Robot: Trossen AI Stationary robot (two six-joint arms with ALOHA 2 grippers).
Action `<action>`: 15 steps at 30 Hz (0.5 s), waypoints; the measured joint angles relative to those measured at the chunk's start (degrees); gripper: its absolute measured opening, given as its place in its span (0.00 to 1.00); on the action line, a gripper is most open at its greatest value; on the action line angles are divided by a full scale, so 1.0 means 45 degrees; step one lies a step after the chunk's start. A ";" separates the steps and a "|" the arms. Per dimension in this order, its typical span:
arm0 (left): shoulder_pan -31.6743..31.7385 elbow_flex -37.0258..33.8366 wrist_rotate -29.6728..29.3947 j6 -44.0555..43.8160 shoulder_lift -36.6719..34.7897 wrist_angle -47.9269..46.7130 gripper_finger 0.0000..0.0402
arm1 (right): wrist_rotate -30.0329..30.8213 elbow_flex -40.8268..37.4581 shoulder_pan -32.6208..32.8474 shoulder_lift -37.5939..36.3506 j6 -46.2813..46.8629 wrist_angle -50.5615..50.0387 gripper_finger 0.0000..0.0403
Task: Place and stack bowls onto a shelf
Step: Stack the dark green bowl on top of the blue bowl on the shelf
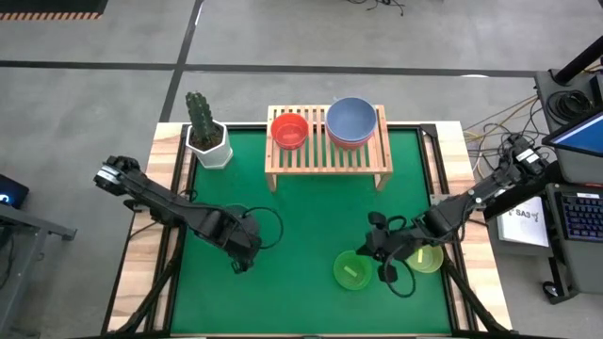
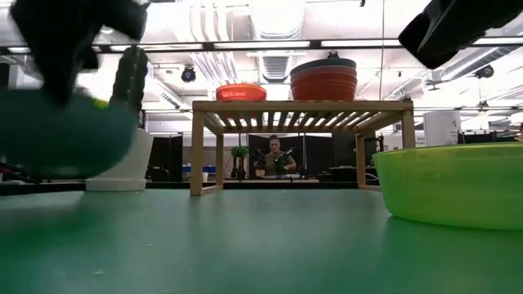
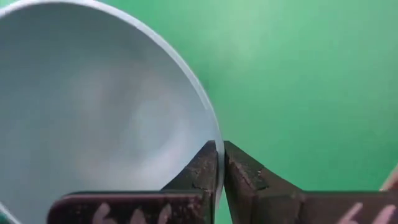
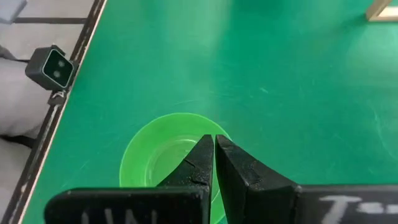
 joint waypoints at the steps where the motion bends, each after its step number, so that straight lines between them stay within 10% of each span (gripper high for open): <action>1: 0.0000 0.0464 -0.0253 0.0674 0.0000 -0.0040 0.00 | 0.0156 0.0000 0.0129 -0.0005 -0.0022 0.0003 0.02; 15: 0.1932 0.5592 -0.5253 1.3113 -0.0005 0.4217 0.00 | 0.0118 -0.0061 0.0655 -0.1059 -0.1579 -0.0215 0.02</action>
